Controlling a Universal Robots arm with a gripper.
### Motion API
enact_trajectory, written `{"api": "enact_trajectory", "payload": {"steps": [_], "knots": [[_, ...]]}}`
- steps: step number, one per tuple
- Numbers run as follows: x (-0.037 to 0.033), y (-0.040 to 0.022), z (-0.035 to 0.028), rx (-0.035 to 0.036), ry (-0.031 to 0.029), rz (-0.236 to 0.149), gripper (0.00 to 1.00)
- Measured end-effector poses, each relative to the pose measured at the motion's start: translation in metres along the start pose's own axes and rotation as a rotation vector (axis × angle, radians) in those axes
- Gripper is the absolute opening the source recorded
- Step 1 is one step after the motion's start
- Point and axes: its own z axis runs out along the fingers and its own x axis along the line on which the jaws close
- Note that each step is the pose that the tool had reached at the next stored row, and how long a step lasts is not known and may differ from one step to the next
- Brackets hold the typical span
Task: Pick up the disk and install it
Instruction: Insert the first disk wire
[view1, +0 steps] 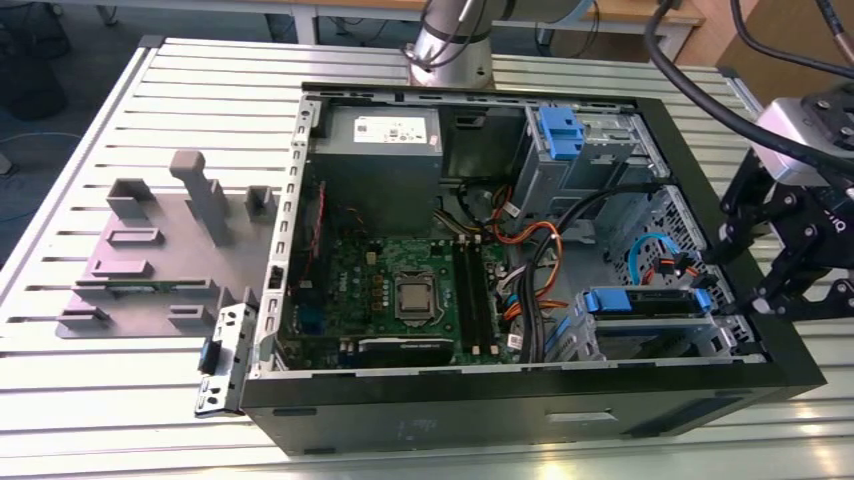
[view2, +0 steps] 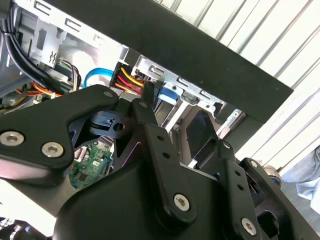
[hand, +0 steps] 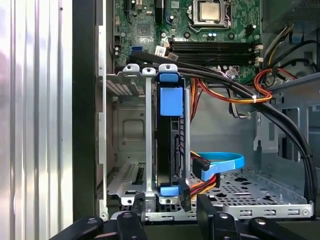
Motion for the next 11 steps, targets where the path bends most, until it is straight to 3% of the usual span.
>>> {"api": "enact_trajectory", "payload": {"steps": [6, 11], "knots": [[0.0001, 0.0000, 0.0054, -0.0005, 0.0008, -0.006, 0.53], [-0.0021, 0.0012, 0.0073, -0.0017, 0.0010, -0.038, 0.53]]}}
